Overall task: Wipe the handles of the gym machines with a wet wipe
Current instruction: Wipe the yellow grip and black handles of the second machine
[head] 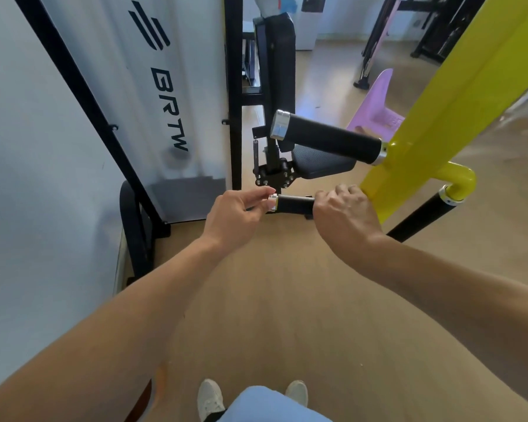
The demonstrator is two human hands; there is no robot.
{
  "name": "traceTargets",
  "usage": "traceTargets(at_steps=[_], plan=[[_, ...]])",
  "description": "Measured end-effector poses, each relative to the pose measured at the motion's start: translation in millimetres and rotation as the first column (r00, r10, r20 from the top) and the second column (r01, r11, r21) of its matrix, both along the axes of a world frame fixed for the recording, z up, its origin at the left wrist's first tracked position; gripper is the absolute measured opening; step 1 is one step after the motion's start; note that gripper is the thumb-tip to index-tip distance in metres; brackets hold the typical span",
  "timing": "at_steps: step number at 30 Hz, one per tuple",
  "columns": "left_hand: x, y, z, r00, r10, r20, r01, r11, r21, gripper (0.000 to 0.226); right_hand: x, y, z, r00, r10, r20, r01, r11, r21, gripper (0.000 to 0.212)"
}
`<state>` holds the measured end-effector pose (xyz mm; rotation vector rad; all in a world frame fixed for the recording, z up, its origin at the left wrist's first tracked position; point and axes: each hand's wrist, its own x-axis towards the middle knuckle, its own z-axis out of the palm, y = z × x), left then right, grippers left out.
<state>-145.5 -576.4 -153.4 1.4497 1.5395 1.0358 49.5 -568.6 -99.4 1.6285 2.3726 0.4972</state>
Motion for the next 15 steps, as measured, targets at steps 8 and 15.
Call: traceTargets(at_steps=[8, 15], plan=[[-9.6, 4.2, 1.3, 1.000, -0.011, 0.012, 0.011, 1.000, 0.026, 0.023, -45.7, 11.9, -20.1, 0.855, 0.138, -0.499, -0.175, 0.984, -0.028, 0.033], [-3.9, 6.0, 0.8, 0.998, 0.001, 0.060, -0.003, 0.999, 0.036, 0.028, 3.9, -1.8, 10.8, 0.975, 0.040, 0.220, -0.049, 0.998, 0.037, 0.033]])
